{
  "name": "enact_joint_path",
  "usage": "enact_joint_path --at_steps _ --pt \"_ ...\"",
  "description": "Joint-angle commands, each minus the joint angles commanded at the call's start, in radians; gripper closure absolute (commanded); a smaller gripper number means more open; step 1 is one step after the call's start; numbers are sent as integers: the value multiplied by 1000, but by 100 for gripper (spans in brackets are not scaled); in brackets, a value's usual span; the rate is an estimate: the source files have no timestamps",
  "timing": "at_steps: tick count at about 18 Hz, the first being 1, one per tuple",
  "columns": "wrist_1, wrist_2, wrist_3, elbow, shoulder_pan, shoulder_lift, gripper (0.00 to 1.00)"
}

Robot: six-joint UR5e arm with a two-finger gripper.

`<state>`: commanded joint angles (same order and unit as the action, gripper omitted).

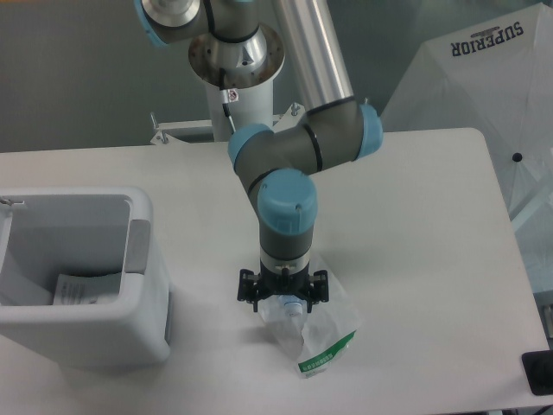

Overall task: Place the trash in the trash can
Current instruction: 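Close the gripper around the clear plastic bottle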

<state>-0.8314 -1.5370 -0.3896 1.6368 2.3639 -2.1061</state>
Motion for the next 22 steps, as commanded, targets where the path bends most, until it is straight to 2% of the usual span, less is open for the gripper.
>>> enact_joint_path --at_steps 10,13,19,22 --pt "21 -37 -2 -26 0 -46 0" --pt "28 -52 -2 -18 0 -49 6" --pt "31 -71 0 -14 0 -54 8" --pt "31 -72 2 -12 -2 -54 18"
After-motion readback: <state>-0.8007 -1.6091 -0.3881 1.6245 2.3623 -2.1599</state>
